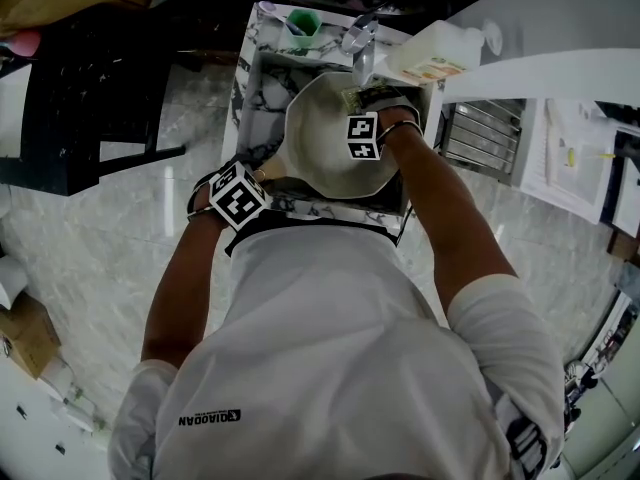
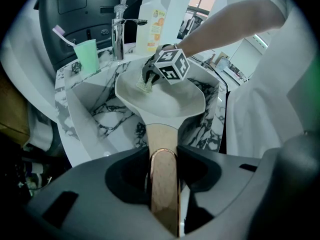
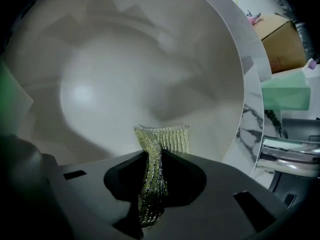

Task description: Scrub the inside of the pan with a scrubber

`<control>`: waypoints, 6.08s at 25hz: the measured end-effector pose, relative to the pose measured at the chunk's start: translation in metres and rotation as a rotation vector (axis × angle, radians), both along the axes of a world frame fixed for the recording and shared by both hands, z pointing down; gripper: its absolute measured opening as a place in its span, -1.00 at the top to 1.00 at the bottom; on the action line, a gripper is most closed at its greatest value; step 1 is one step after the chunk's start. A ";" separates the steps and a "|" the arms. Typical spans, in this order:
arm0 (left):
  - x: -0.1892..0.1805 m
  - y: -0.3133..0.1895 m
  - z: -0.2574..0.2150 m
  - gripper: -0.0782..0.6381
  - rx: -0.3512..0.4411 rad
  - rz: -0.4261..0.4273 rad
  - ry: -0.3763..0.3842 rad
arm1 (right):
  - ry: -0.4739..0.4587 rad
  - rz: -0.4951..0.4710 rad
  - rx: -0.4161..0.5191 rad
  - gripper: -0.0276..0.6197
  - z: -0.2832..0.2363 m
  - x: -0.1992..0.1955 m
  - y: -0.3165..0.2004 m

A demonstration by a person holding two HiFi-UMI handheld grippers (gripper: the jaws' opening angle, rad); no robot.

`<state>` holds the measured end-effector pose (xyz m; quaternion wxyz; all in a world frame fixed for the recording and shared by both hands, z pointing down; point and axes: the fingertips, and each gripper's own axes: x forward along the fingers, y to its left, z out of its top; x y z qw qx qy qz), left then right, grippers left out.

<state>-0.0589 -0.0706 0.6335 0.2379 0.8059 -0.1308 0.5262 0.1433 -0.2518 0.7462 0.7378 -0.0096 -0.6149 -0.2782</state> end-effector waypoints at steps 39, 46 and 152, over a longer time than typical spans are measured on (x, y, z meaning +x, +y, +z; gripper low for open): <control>0.000 0.004 0.004 0.29 -0.015 0.006 0.003 | 0.187 0.753 -0.406 0.64 0.000 0.052 0.132; -0.001 0.002 0.002 0.29 0.003 0.007 -0.006 | 0.102 1.013 -0.615 0.64 -0.010 0.033 0.171; 0.001 0.000 0.002 0.29 0.012 0.007 -0.005 | -1.044 1.295 -0.473 0.59 -0.022 -0.093 0.040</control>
